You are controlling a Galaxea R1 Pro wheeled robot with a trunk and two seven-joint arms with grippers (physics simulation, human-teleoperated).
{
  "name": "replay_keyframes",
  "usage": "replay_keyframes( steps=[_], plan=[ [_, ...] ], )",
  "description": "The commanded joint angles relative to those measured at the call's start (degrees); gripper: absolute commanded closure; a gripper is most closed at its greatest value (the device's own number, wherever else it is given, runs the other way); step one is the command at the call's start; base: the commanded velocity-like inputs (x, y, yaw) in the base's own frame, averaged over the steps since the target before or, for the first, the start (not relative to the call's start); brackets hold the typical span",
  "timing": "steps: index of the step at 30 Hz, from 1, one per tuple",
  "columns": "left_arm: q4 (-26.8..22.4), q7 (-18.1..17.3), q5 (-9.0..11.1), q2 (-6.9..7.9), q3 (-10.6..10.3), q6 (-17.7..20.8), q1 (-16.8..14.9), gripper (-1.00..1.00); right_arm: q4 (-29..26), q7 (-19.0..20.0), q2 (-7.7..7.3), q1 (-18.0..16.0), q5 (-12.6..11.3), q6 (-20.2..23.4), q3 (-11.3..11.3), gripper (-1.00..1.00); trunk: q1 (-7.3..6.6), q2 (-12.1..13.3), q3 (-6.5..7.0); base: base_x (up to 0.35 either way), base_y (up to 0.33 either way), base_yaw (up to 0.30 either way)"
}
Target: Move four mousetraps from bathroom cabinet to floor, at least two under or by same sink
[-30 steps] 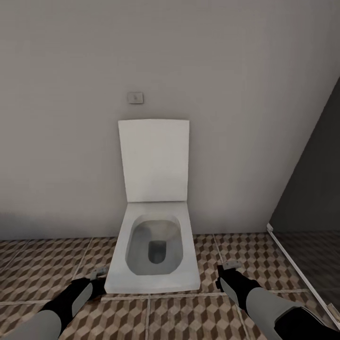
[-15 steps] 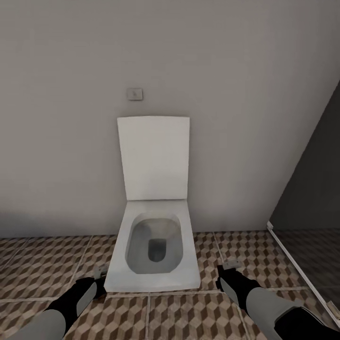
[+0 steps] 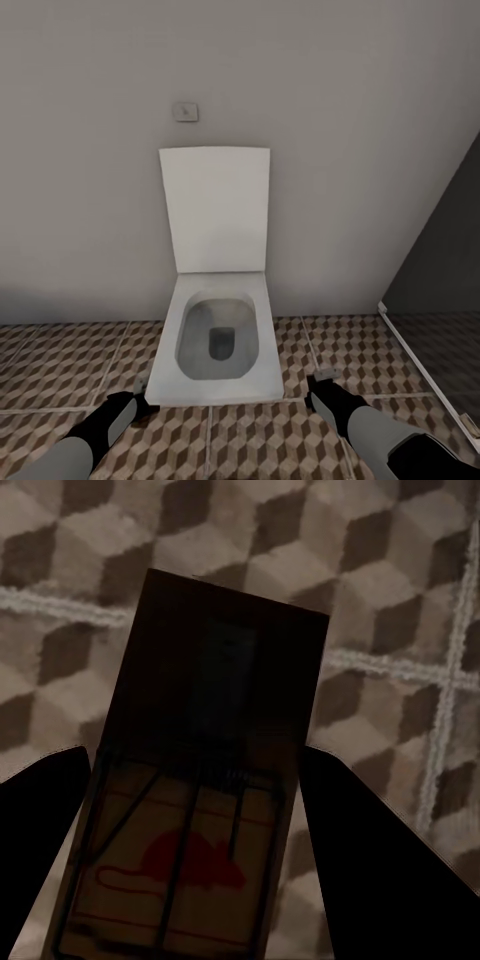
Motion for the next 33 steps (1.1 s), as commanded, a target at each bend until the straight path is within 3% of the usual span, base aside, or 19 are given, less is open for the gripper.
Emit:
replay_keyframes(
  steps=[1,13,27,33],
  plan=[
    [-0.1,0.3,0.6,0.07,-0.5,0.2,0.0,1.0,-0.1,-0.3,-0.01,0.0,-0.7,0.3,0.5,1.0,0.01,0.0,-0.28,0.0,0.0,0.0],
    [-0.1,0.3,0.5,0.2,-0.8,0.1,0.0,1.0,-0.1,-0.3,-0.09,0.0,-0.7,0.3,0.5,1.0,0.32,-0.2,-2.94,0.0,0.0,0.0],
    [-0.1,0.4,0.5,0.26,-0.9,0.0,0.0,1.0,-0.1,-0.3,-0.09,0.0,-0.7,0.5,0.5,1.0,0.32,-0.2,-2.94,0.0,0.002,0.0],
    [-0.1,0.5,0.5,0.18,-0.9,0.0,0.0,1.0,-0.1,-0.2,-0.09,0.0,-0.7,0.6,0.5,1.0,0.32,-0.2,-2.94,0.0,0.181,0.0]
  ],
)
